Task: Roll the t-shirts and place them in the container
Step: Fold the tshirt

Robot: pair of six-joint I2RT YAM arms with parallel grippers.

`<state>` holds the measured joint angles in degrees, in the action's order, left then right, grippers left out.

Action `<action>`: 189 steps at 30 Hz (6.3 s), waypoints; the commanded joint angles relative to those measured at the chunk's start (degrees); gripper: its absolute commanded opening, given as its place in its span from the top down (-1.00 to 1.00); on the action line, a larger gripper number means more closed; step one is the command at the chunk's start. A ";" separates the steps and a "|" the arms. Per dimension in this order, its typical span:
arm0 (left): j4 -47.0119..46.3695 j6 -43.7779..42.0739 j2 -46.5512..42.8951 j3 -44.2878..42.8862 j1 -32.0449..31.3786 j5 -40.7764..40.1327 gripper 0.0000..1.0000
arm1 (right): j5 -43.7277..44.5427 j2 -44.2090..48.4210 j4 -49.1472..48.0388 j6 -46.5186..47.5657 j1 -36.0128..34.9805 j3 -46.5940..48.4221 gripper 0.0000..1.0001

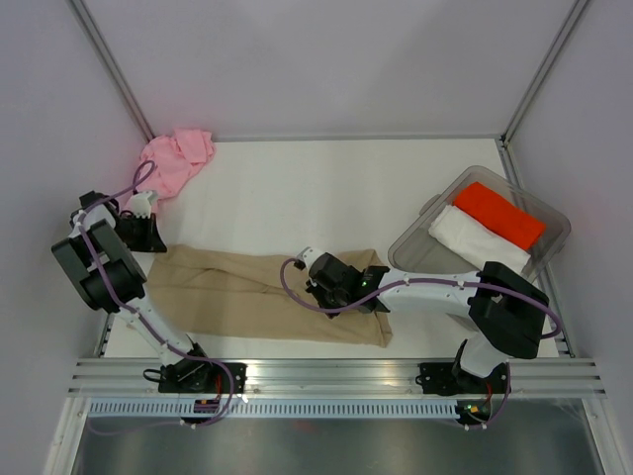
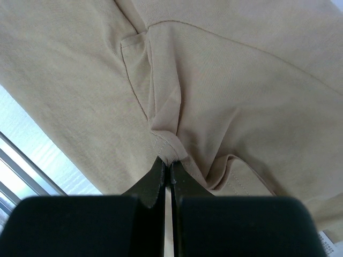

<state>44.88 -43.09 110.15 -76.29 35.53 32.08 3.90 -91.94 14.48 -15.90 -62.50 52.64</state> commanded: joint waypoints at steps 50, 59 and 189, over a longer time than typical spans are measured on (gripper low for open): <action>8.47 -18.69 -3.88 2.90 9.47 -9.49 0.33 | -2.67 1.23 0.99 0.88 -0.17 0.88 0.14; 11.36 -19.13 -12.04 4.48 8.77 -3.70 0.17 | -5.66 9.49 -0.59 -5.35 -0.96 0.89 0.03; -19.04 -4.99 -8.99 21.10 4.72 -15.73 0.39 | 23.26 -4.39 -1.21 -27.26 20.84 -7.12 0.99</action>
<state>30.22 -43.83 97.38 -56.27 38.54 19.88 24.01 -93.95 9.39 -42.83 -42.54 46.70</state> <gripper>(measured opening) 0.306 0.004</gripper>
